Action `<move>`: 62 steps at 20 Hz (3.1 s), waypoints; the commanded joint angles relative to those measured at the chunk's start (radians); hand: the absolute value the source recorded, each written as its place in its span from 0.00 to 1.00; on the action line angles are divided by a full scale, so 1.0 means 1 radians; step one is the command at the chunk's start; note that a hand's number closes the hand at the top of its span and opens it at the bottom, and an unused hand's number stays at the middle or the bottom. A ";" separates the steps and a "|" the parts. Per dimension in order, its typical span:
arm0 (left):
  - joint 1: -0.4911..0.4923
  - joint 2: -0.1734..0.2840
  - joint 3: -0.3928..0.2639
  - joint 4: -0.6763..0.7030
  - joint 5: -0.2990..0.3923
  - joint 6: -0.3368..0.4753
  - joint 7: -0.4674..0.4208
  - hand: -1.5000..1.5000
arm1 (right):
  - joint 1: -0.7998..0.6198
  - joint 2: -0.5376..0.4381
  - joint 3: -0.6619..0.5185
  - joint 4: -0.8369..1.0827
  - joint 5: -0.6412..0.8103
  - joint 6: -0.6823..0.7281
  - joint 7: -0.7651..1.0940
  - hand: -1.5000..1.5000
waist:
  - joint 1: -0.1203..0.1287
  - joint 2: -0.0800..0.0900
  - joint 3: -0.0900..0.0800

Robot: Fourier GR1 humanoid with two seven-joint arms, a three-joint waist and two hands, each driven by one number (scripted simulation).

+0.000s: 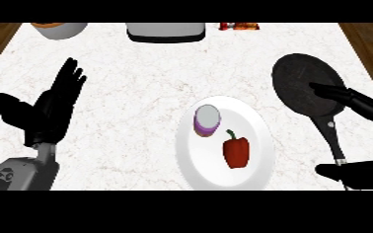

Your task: Pick the bell pepper from the plate and place it in the pan

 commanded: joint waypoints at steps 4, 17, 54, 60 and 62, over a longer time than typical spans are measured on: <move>0.026 -0.011 0.002 -0.016 -0.012 -0.025 -0.019 0.50 | -0.125 -0.079 0.123 -0.061 0.179 0.105 0.196 0.00 | 0.022 0.003 -0.001; -0.041 -0.028 0.025 0.060 -0.027 -0.046 -0.008 0.50 | -0.398 0.008 0.467 -0.009 0.238 0.503 0.632 0.00 | 0.017 0.006 -0.002; 0.012 -0.103 0.155 -0.004 -0.115 -0.151 0.031 0.50 | -0.459 0.440 0.559 0.259 0.770 0.622 0.678 0.00 | 0.015 0.004 0.000; -0.029 -0.138 0.144 -0.025 -0.149 -0.129 0.096 0.50 | -0.380 0.480 0.586 0.234 0.848 0.660 0.674 0.00 | 0.008 0.002 0.000; 0.016 -0.151 0.155 -0.011 -0.154 -0.144 0.030 0.50 | -0.391 0.430 0.532 0.299 0.870 0.568 0.553 0.00 | 0.011 0.003 0.001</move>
